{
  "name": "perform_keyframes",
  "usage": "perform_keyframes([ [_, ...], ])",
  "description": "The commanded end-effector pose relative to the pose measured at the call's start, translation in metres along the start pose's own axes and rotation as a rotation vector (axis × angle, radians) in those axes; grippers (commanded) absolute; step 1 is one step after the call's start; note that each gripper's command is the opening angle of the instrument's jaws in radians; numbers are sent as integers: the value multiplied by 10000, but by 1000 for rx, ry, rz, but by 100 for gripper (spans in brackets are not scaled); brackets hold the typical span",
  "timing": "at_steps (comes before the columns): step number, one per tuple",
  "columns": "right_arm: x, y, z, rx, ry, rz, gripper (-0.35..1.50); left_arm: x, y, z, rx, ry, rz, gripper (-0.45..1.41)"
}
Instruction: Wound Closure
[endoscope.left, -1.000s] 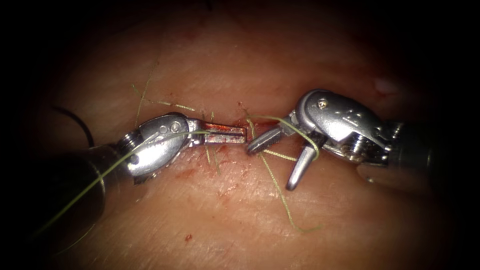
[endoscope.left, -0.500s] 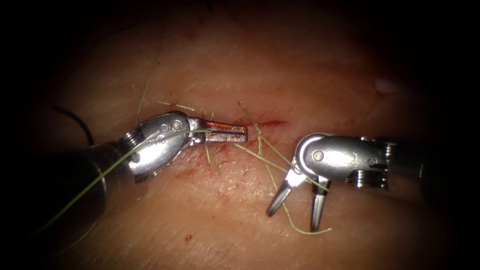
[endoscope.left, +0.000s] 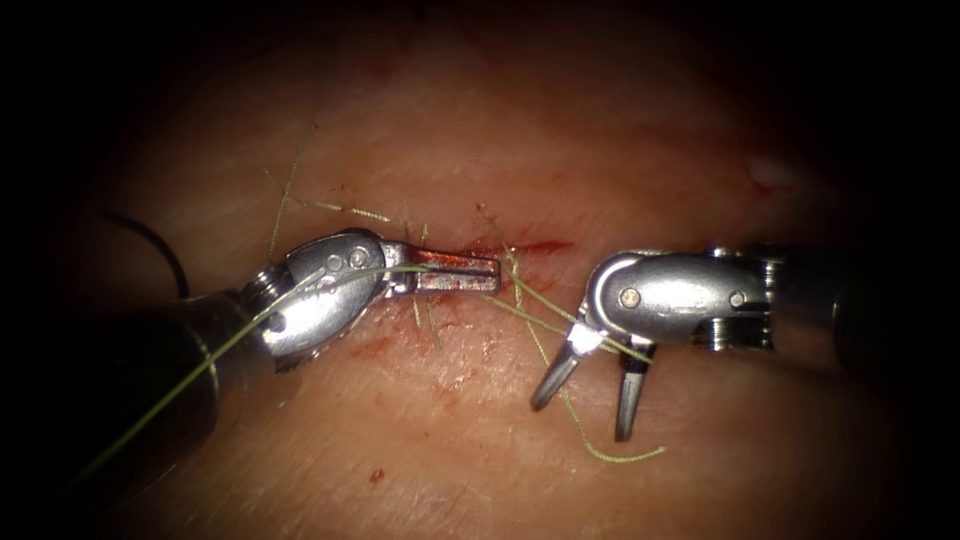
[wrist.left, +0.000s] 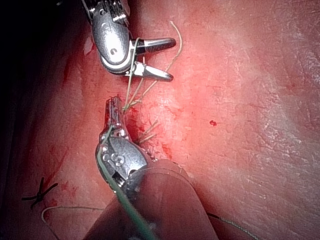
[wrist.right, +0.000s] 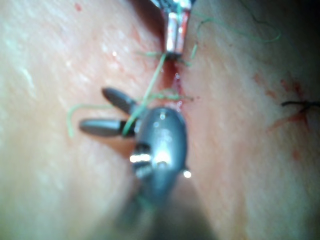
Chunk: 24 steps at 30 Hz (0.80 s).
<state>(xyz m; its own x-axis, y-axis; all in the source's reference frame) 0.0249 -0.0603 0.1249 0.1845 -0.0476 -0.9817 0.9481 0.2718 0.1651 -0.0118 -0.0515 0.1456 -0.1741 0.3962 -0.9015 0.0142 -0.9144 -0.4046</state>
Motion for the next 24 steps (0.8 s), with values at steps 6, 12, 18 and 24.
perform_keyframes([
  [6, -3, 4, 20, 2, -10, -10, 113, -4, -4, 4, 0, 1, -4, -45],
  [12, -3, 2, 36, 74, -7, -30, -12, -4, -4, 3, -1, 1, -4, -45],
  [18, 0, 4, 27, 34, 32, -5, -35, -3, 2, 3, -2, 1, -10, -45],
  [24, 6, 17, -2, -105, 108, 85, -35, 3, 32, 6, -2, -2, -17, -45],
])
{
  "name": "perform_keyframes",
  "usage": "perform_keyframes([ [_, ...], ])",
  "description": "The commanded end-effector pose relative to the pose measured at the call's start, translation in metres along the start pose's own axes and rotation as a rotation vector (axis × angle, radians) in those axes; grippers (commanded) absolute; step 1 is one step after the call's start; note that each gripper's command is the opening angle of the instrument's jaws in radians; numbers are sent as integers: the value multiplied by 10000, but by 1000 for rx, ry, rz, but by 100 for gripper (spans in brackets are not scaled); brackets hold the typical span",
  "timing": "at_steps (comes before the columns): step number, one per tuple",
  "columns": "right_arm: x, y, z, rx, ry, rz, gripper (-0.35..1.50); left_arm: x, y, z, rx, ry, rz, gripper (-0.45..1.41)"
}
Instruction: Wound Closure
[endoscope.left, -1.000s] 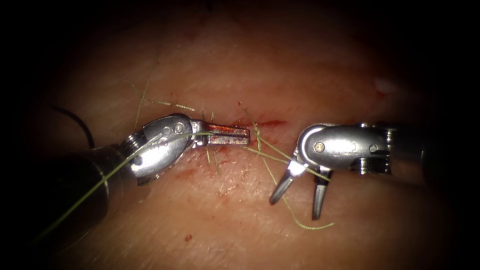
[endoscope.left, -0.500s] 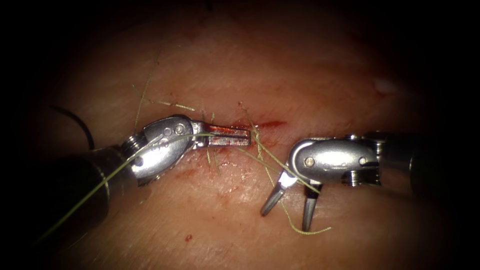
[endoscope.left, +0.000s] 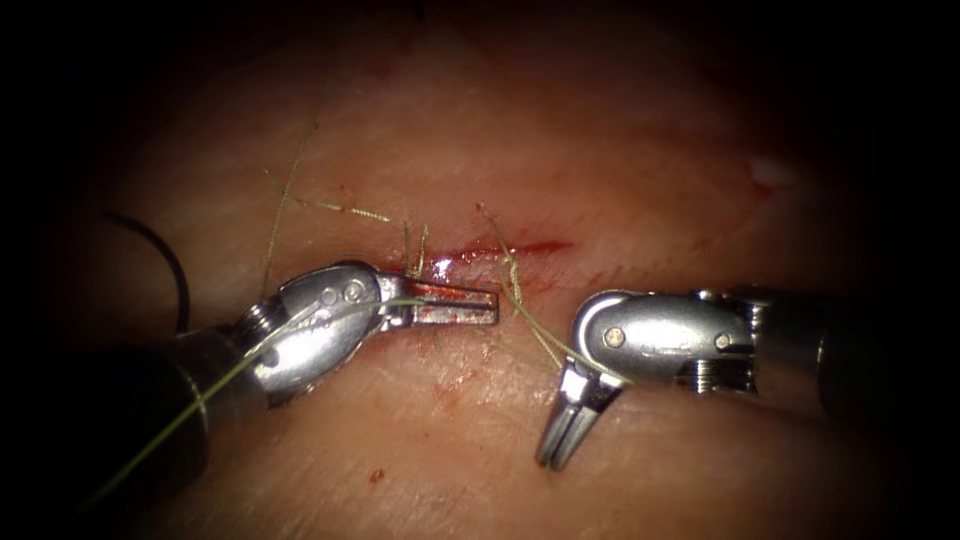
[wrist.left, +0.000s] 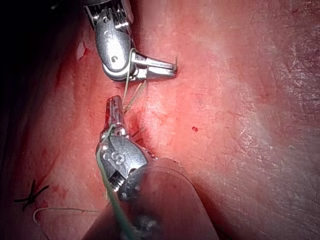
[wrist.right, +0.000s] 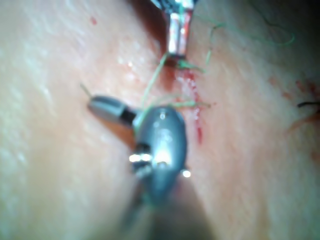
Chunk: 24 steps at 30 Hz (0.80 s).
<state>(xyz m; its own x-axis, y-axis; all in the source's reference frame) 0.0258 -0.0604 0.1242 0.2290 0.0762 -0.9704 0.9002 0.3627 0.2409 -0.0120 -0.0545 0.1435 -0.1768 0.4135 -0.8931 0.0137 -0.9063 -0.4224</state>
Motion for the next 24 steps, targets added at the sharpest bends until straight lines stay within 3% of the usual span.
perform_keyframes([
  [1, 0, 12, -9, -26, 18, 12, -35, -4, 0, 5, 1, 0, 2, -45],
  [6, 7, 22, -45, -181, 60, 66, -35, -1, 28, 10, -8, -18, -2, -45],
  [14, 12, 28, -80, -272, 116, 127, -35, -19, 60, 15, -25, -65, -12, -45],
  [21, -11, 49, -107, -376, 77, 184, -35, -13, 91, 37, -40, -73, -29, -45],
  [24, -26, 61, -120, -480, 33, 214, -35, -12, 105, 51, -45, -76, -53, -45],
])
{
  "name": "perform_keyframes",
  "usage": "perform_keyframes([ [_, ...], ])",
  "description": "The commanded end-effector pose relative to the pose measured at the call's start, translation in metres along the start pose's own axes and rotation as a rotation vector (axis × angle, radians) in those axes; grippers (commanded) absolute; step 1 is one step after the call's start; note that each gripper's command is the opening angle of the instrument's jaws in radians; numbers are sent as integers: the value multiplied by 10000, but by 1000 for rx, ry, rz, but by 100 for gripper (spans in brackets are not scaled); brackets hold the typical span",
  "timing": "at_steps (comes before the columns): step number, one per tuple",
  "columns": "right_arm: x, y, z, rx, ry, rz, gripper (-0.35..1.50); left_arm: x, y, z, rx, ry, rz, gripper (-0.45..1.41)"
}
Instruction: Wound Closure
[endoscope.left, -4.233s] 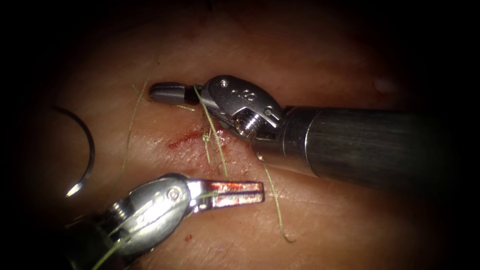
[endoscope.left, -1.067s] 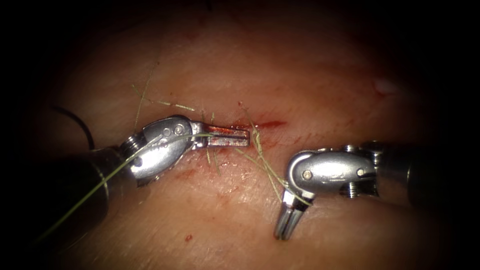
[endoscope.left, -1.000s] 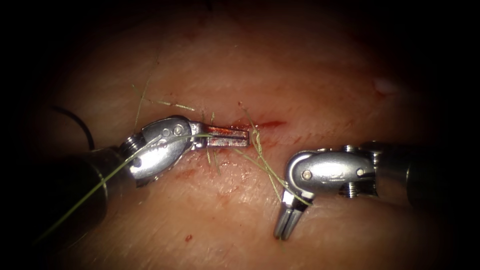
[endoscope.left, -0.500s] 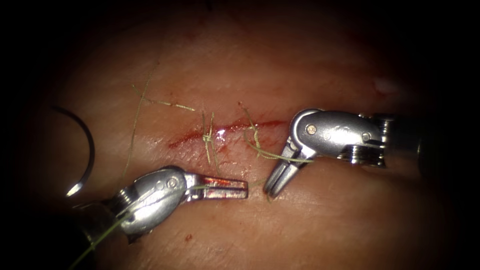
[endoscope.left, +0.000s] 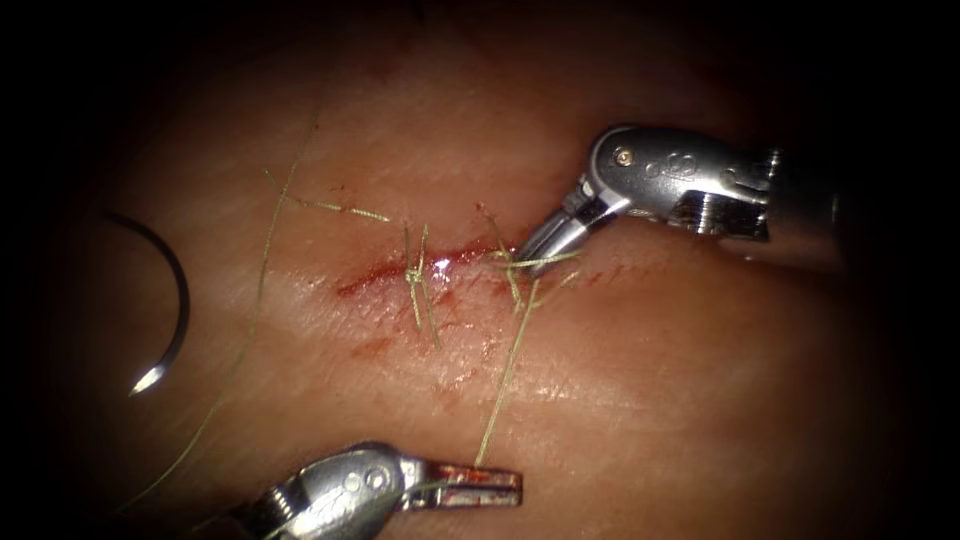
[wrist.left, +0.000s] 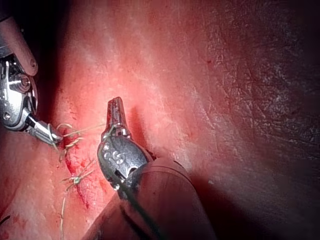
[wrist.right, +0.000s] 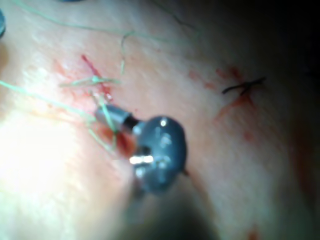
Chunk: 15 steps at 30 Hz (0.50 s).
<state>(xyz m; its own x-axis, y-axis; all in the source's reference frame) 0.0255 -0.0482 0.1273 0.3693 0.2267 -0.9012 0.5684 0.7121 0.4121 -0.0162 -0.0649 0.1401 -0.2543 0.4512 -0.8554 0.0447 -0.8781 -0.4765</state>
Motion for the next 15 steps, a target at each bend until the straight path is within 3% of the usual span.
perform_keyframes([
  [1, -3, 19, -2, -31, -4, 3, -35, -6, 0, 9, -3, 1, -4, -45],
  [15, 1, 57, -20, -272, 5, 52, -35, -29, 25, 51, -26, -12, -62, -45],
])
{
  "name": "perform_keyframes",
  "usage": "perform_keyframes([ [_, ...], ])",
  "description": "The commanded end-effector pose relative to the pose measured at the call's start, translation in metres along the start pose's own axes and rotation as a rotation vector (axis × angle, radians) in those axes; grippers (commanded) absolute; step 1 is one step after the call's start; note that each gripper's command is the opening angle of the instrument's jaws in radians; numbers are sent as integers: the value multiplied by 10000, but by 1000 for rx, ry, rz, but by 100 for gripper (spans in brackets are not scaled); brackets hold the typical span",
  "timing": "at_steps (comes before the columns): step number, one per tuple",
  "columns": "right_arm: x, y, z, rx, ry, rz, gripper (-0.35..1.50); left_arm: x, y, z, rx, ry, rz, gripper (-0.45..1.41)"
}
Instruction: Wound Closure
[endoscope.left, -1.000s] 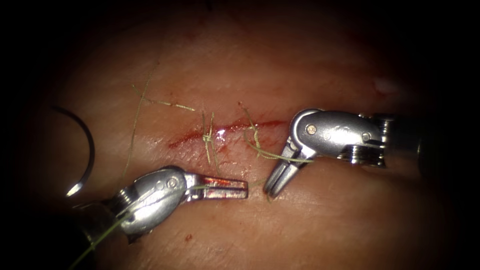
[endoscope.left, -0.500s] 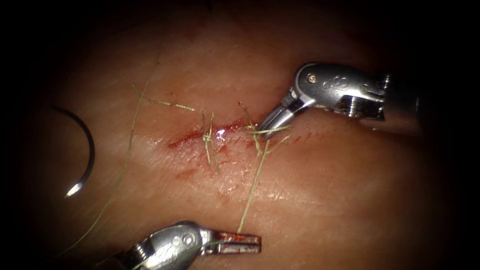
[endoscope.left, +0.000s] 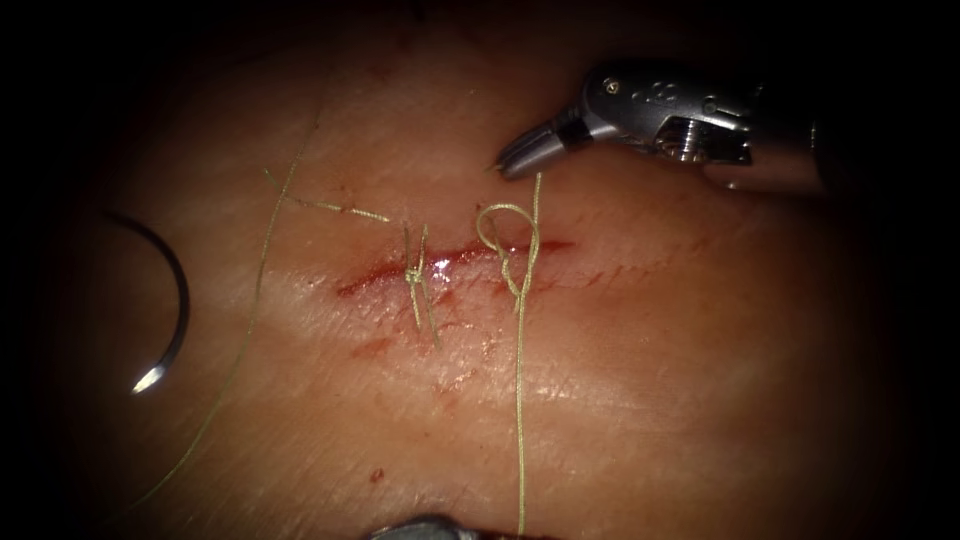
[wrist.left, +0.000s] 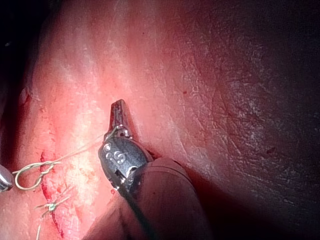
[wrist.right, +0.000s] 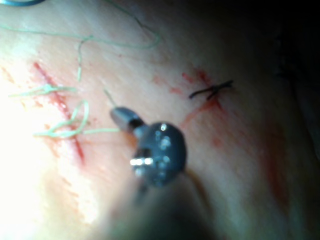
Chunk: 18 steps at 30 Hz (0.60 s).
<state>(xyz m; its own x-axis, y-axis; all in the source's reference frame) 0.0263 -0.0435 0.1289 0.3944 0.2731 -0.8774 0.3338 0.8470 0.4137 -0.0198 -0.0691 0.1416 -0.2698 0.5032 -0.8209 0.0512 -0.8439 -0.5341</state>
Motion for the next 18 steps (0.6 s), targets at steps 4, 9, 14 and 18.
perform_keyframes([
  [4, 10, 27, 14, -70, 9, -9, -35, -16, 4, 17, -14, -5, -20, -45],
  [9, 17, 37, 29, -102, 11, -23, -35, -21, 12, 35, -24, -8, -40, -45],
  [14, 17, 38, 34, -146, -20, -64, -35, -26, 27, 63, -60, -15, -44, -45],
  [18, 16, 37, 34, -187, -85, -122, -35, -33, 38, 86, -88, -23, -56, -45],
])
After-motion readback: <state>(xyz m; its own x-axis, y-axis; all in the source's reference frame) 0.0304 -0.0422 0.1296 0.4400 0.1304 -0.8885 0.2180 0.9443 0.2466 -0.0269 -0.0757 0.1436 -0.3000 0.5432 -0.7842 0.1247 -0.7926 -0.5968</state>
